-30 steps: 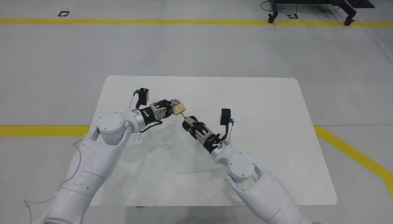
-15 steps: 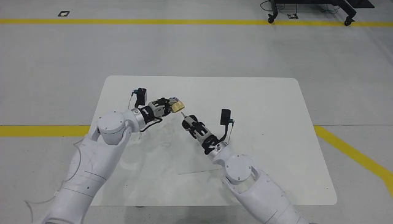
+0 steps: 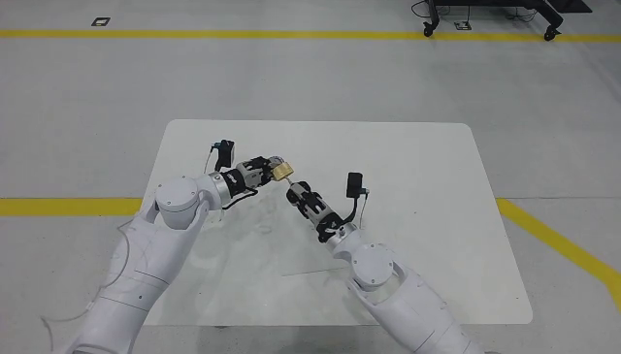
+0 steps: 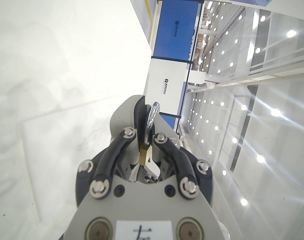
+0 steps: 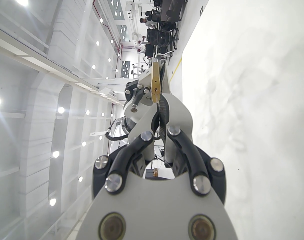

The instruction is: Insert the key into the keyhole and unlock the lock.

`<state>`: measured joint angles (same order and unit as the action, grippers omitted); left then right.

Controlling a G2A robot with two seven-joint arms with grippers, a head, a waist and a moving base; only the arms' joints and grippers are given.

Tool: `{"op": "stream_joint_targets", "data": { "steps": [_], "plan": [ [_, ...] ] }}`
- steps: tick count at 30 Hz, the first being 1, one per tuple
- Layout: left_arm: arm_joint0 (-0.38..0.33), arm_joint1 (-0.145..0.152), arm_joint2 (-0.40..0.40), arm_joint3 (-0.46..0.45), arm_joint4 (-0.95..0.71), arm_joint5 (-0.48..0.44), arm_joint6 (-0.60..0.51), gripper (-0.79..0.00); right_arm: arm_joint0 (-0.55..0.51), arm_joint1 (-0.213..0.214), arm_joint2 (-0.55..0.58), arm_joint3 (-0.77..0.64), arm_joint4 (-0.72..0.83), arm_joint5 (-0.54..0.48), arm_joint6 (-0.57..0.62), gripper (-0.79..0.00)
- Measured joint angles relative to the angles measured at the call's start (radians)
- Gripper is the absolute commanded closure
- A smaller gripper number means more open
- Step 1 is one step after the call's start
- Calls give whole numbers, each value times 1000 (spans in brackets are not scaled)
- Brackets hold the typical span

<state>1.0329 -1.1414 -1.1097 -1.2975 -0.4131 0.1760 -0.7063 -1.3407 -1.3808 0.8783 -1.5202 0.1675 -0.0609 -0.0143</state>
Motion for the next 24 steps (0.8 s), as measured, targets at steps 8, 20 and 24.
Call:
{"op": "stream_joint_targets", "data": {
  "steps": [8,20,24],
  "plan": [
    [0,-2,2,0,10,0,-11,0,-7,-7,5,1,-21,-7,-12,0],
    [0,-4,-1,2,12,-2,-28,0,-11,-18,3,-5,-42,4,-13,0],
    [0,-4,-2,2,12,-1,-33,0,-12,-22,2,-5,-46,6,-17,0]
  ]
}}
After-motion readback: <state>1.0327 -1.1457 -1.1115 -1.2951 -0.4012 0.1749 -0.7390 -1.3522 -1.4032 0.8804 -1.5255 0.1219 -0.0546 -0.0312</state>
